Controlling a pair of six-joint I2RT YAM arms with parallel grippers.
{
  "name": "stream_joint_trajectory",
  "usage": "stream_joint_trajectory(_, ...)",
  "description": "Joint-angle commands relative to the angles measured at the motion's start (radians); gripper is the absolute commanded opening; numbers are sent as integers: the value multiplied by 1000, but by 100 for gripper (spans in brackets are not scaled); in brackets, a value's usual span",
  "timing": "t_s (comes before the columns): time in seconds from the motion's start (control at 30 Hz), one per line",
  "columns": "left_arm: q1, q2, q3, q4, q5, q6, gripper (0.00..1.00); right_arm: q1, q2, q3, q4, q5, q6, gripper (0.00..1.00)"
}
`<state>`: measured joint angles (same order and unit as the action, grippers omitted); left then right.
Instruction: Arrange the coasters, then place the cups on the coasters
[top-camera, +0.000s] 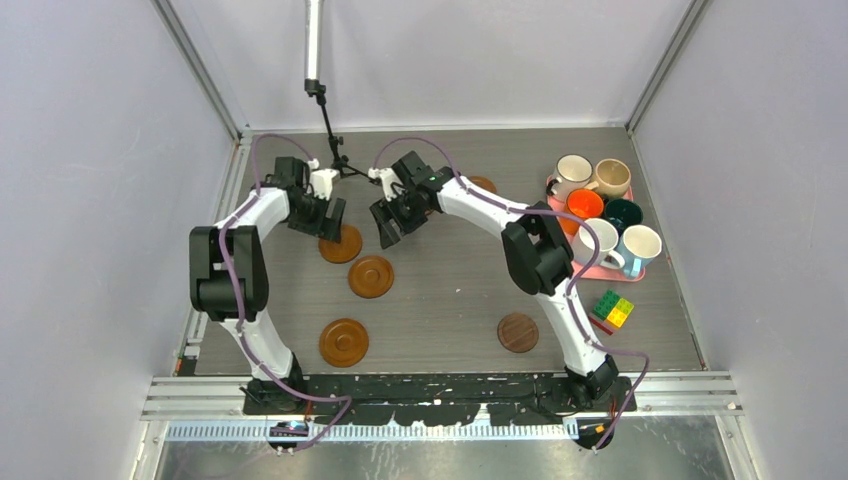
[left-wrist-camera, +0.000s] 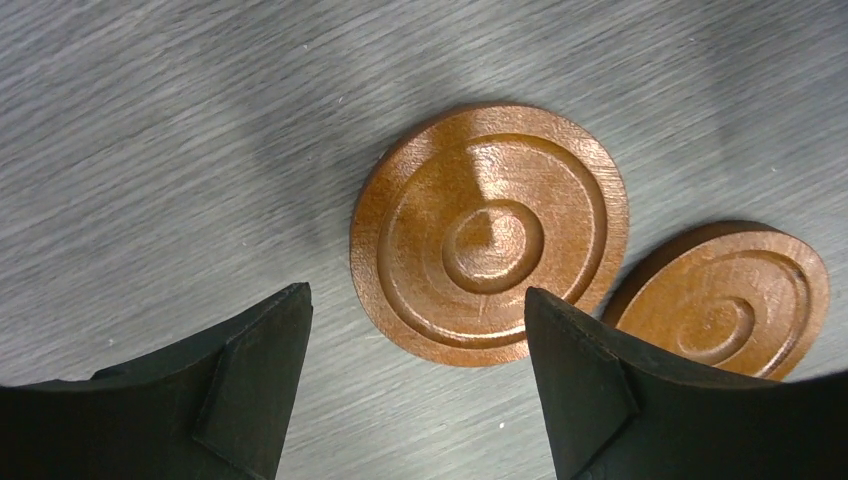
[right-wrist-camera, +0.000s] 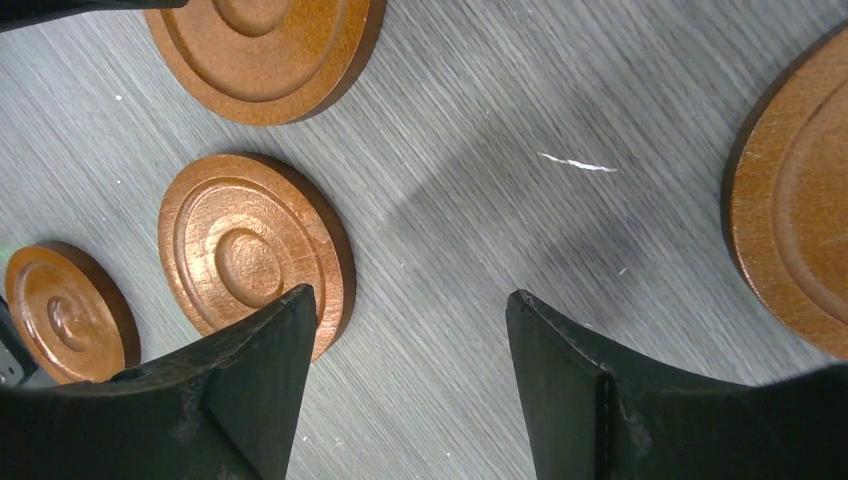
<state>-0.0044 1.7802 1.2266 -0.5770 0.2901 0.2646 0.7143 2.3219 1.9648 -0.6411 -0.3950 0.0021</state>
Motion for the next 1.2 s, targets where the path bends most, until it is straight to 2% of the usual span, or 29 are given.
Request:
stream_joint_trajectory(0.0,0,25,60,17,10,27,79,29,11,17,44,37,-31,74)
stream_joint_trajectory(0.2,0,35,64,-30,-5,74,79,71,34,64,-23,46,-27,74)
stream_joint_trajectory(0.33,0,51,58,-44,-15,91,78,123,36,53,-32,106,-55,75)
stream_joint_trajectory(0.63,0,107,73,-47,17,82,65,173,87,68,-109,243,-107,75)
stream_joint_trajectory(0.8,0,119,75,-56,20,90,57,212,54,-28,-98,320,-173,74)
stream_joint_trajectory(0.93,-3,117,70,-65,19,113,52,211,39,-90,-98,424,-191,68)
stream_joint_trajectory(1.03,-33,100,37,-66,5,143,51,198,23,-130,-97,510,-210,58)
stream_joint_trajectory(1.17,-74,69,-28,-40,-25,154,48,149,3,-155,-107,546,-196,55)
